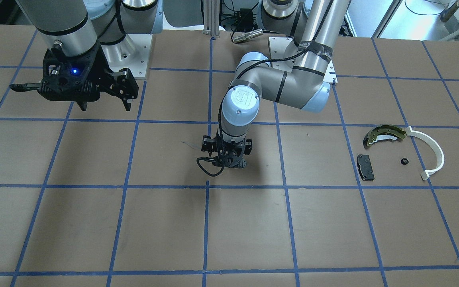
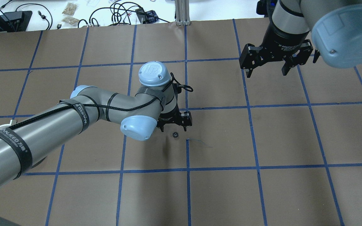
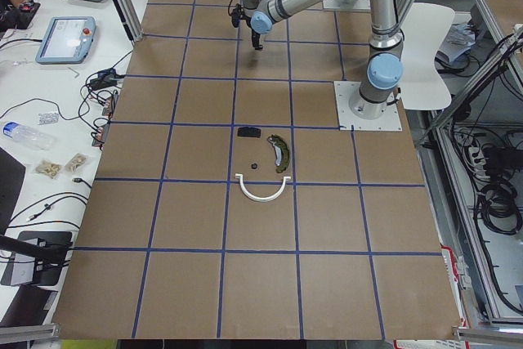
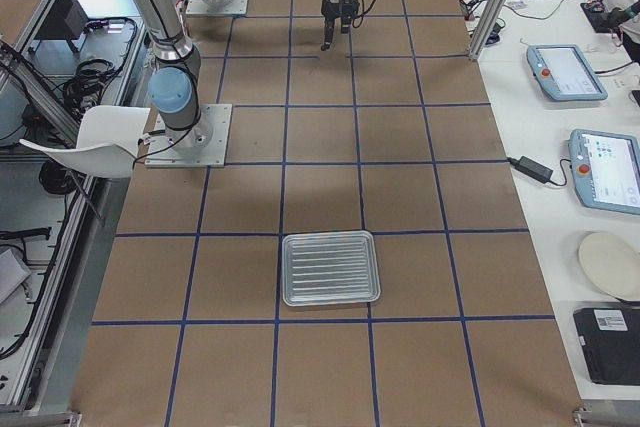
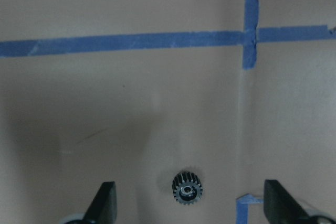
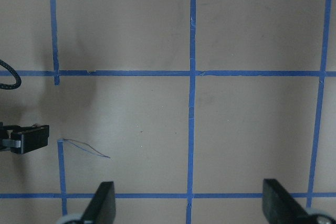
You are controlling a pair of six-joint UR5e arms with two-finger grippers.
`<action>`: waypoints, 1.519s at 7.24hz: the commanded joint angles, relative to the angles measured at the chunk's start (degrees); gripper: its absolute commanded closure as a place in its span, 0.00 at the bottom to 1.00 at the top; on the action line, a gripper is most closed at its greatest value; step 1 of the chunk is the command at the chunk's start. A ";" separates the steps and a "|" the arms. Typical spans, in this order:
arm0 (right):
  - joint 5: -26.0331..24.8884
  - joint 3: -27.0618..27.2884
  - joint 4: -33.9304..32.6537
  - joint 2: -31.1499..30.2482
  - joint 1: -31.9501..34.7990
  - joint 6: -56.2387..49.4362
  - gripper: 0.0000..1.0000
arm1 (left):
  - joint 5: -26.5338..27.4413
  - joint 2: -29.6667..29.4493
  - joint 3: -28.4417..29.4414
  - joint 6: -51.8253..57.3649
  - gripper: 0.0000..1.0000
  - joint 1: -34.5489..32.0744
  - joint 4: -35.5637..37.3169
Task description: Place bearing gear from tray to pile
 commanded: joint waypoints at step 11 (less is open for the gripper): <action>-0.71 1.61 -0.79 -1.98 0.05 0.84 0.00 | 0.14 1.55 4.85 5.41 1.00 4.05 -6.35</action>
